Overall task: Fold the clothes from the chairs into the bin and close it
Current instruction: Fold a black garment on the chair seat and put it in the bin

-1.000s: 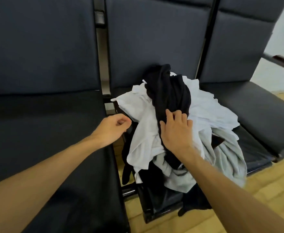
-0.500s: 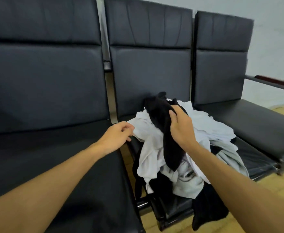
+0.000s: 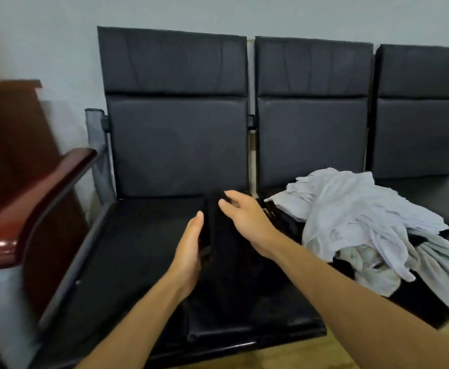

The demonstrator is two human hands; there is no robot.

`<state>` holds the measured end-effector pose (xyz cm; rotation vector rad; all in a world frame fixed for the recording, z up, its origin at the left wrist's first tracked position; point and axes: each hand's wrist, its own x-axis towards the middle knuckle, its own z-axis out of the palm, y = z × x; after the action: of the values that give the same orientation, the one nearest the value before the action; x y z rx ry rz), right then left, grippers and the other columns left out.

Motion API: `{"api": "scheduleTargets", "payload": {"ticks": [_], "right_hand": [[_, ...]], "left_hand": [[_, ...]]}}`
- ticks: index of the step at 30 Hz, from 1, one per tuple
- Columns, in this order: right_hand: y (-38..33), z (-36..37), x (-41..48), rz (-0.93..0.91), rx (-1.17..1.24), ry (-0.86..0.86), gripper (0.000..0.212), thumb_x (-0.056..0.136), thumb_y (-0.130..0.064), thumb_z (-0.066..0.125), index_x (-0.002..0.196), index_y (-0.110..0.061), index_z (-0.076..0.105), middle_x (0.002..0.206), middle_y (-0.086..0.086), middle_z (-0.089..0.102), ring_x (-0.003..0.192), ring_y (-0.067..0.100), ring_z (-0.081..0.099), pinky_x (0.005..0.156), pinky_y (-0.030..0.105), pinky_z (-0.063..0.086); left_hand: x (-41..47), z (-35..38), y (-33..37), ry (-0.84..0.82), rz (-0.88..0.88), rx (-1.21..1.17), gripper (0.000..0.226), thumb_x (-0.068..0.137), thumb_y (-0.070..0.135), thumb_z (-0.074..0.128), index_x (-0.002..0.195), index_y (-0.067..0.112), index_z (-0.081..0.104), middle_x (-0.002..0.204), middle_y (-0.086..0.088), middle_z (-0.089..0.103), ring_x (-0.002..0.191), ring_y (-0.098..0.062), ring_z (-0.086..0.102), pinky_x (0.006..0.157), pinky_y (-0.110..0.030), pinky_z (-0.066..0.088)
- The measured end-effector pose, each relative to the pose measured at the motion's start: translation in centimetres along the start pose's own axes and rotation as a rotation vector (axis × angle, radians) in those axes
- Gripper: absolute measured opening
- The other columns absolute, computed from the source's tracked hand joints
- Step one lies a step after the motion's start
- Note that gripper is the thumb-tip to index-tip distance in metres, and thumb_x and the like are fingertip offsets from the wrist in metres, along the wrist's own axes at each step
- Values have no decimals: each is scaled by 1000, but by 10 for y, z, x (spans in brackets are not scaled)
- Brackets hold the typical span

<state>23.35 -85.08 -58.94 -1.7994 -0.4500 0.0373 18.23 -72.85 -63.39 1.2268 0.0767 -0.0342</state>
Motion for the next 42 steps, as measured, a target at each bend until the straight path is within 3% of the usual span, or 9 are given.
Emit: {"api": "scheduleTargets", "payload": {"ticks": [7, 14, 17, 20, 26, 30, 34, 37, 42], "right_hand": [[27, 26, -48, 194, -95, -248, 32, 99, -31, 50, 71, -27, 64, 70, -3, 56, 71, 14, 53, 66, 32, 46], [64, -11, -47, 236, -286, -51, 19, 94, -31, 59, 97, -20, 73, 100, -8, 70, 101, 11, 62, 87, 23, 45], [65, -29, -43, 294, -262, -54, 44, 77, -59, 69, 102, -23, 70, 104, -11, 67, 103, 10, 59, 88, 26, 43], [70, -40, -46, 226, -515, -228, 64, 65, -53, 82, 119, -24, 61, 112, -8, 62, 107, 11, 56, 89, 25, 42], [78, -41, -49, -23, -660, -195, 39, 81, -32, 76, 116, -23, 62, 107, -2, 60, 99, 14, 58, 85, 22, 41], [74, -45, -39, -82, -438, -370, 17, 82, -30, 75, 97, -23, 70, 95, -8, 71, 93, 3, 66, 88, 21, 49], [70, -36, -31, -136, -306, -262, 8, 92, -21, 64, 92, -24, 71, 91, -10, 72, 90, -2, 66, 84, 14, 47], [72, -30, -29, -125, -358, -229, 16, 95, -21, 59, 85, -30, 68, 86, -15, 70, 85, -5, 63, 81, 13, 44], [82, -33, -23, -125, -369, 175, 10, 93, -19, 61, 86, -21, 67, 85, -12, 67, 88, 8, 62, 82, 17, 43]], "left_hand": [[-40, -37, -29, 97, -41, 204, 12, 93, 19, 62, 99, 16, 71, 95, -5, 75, 90, -21, 72, 83, -37, 56], [-38, -32, -42, -6, -28, 540, 14, 87, 1, 66, 91, 14, 71, 85, -5, 70, 82, -14, 70, 76, -24, 56], [-31, -31, -37, 19, -42, 633, 15, 90, 2, 62, 91, 14, 71, 84, -7, 70, 78, -13, 70, 74, -25, 54], [-25, -34, -34, 6, -86, 837, 18, 91, 7, 60, 95, 22, 67, 90, -1, 68, 81, -10, 68, 72, -24, 51], [-22, -44, -43, 59, -41, 995, 36, 91, 18, 64, 124, 26, 52, 116, 5, 55, 97, -8, 58, 83, -22, 46], [-7, -55, -52, 9, 71, 1068, 65, 93, 21, 62, 148, 23, 28, 132, 10, 31, 123, -7, 40, 106, -26, 37], [10, -65, -60, -118, 134, 1183, 39, 95, 27, 59, 133, 18, 52, 140, 12, 29, 134, -7, 28, 113, -23, 24], [13, -59, -61, -97, 213, 1145, 8, 95, 25, 59, 98, 18, 62, 121, 11, 53, 113, -5, 49, 97, -16, 35], [1, -52, -40, 232, 365, 848, 18, 97, 25, 54, 80, 28, 54, 63, 17, 56, 61, 0, 47, 65, -21, 39]]}}
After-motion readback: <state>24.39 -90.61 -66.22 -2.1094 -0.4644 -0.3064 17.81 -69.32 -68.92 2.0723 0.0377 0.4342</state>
